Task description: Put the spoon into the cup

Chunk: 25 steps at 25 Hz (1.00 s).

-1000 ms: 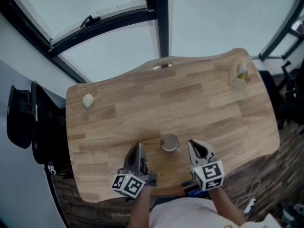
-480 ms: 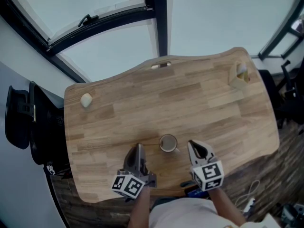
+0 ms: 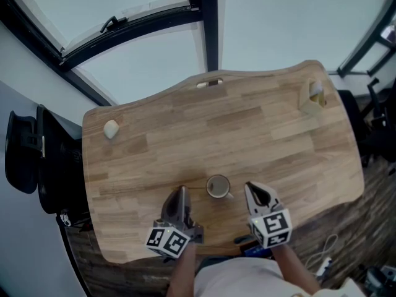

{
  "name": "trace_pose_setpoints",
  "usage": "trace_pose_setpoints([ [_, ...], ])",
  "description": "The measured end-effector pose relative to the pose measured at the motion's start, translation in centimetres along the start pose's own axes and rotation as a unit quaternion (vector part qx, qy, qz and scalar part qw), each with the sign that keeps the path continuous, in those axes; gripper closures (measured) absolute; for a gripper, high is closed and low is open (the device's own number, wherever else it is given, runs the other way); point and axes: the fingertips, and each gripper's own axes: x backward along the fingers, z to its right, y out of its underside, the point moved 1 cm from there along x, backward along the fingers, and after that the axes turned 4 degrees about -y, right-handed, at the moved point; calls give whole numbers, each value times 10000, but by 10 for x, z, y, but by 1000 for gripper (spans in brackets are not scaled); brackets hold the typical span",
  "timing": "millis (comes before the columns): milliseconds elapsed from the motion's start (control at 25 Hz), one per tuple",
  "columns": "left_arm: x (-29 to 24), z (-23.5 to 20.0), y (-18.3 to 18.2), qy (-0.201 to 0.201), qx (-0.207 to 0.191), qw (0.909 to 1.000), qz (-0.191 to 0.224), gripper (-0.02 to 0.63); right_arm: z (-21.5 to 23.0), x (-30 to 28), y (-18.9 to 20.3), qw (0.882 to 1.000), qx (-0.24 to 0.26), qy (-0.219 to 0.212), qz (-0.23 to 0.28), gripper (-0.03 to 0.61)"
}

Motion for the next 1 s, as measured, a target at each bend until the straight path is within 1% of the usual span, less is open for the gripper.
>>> trace_pose_setpoints([
  [160,-2,-1,3,17,-115,9999,-41,611,1,0,1,9998,70,-64,-147,581],
  [400,-7,3,7,-17,-261,9996,-131,611,7,-2,5,9998,74,-47,-199,581],
  [720,-10,-3,19,59,-456,9986,-249,611,6,-4,1,9999,36,-72,-136,581],
  [880,-14,1,21,102,-702,9969,-350,611,8,-5,4,9998,5,-66,-186,581],
  [1000,-17,1,23,117,-756,9963,-392,611,10,-7,3,9999,-43,-34,-107,581],
])
